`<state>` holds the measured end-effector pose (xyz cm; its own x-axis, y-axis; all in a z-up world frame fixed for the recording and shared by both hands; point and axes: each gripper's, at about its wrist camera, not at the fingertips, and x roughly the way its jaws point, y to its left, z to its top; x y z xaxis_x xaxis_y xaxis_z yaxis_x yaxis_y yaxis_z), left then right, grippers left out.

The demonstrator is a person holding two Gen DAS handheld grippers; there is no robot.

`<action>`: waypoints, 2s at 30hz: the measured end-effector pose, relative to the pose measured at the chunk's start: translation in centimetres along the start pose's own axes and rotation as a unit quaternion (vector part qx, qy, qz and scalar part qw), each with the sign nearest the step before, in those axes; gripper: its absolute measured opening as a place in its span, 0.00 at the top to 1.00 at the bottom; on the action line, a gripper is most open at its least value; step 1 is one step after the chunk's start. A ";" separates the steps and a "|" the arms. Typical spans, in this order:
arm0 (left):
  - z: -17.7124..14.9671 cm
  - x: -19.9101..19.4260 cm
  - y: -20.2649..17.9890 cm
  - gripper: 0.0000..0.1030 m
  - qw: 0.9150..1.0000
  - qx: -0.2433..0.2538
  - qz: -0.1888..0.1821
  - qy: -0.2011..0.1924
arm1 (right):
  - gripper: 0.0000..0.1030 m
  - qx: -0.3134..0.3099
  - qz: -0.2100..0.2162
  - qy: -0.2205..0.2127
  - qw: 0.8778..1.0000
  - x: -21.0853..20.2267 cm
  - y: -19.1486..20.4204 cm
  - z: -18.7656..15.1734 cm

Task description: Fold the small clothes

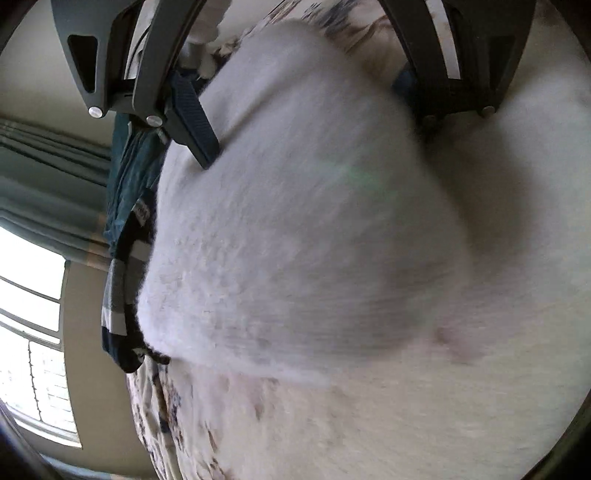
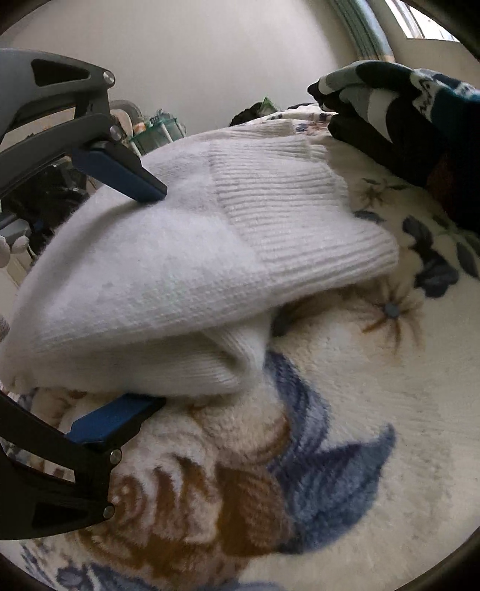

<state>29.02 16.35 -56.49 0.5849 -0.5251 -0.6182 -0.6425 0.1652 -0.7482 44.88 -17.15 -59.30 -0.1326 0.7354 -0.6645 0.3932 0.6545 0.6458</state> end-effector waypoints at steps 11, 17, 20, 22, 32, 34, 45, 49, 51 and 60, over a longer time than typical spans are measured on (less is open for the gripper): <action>4.8 0.2 -7.1 0.32 0.988 0.149 0.026 0.010 | 0.51 0.050 0.049 -0.097 0.993 -1.2 -1.7 -5.7; 7.6 0.3 -9.5 0.32 0.968 0.227 0.084 0.071 | 0.55 0.143 0.096 -0.119 0.978 1.1 -2.8 -12.6; 8.9 0.4 -11.3 0.32 0.948 0.280 0.106 0.107 | 0.55 0.182 0.114 -0.123 0.969 3.0 -1.9 -15.6; 9.6 1.0 -12.5 0.32 0.930 0.317 0.125 0.138 | 0.55 0.210 0.130 -0.123 0.961 5.2 -0.4 -17.2; 10.6 1.9 -14.3 0.16 0.889 0.363 0.159 0.231 | 0.20 0.254 0.095 -0.114 0.956 6.5 0.9 -18.6; 9.5 0.1 -14.5 0.13 0.884 0.382 0.172 0.207 | 0.15 0.216 0.047 -0.111 0.969 4.1 0.8 -18.8; 4.8 -5.0 -13.2 0.05 0.840 0.447 0.299 0.068 | 0.00 -0.050 -0.206 -0.152 0.965 -3.0 5.8 -15.2; 3.7 -3.8 -12.2 0.05 0.843 0.439 0.303 0.074 | 0.00 -0.093 -0.188 -0.160 0.965 -3.0 7.4 -11.2; 3.3 -3.6 -11.7 0.05 0.845 0.434 0.304 0.077 | 0.00 -0.116 -0.180 -0.152 0.965 -2.3 8.4 -8.6; 3.9 -2.2 -9.6 0.05 0.873 0.394 0.270 0.099 | 0.00 -0.160 -0.091 -0.025 0.983 4.3 7.0 0.2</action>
<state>35.80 19.21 -48.87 0.1556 -0.3144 -0.9365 -0.2129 0.9151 -0.3426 47.23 -9.46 -57.68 -0.1261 0.5971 -0.7922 0.0604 0.8017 0.5946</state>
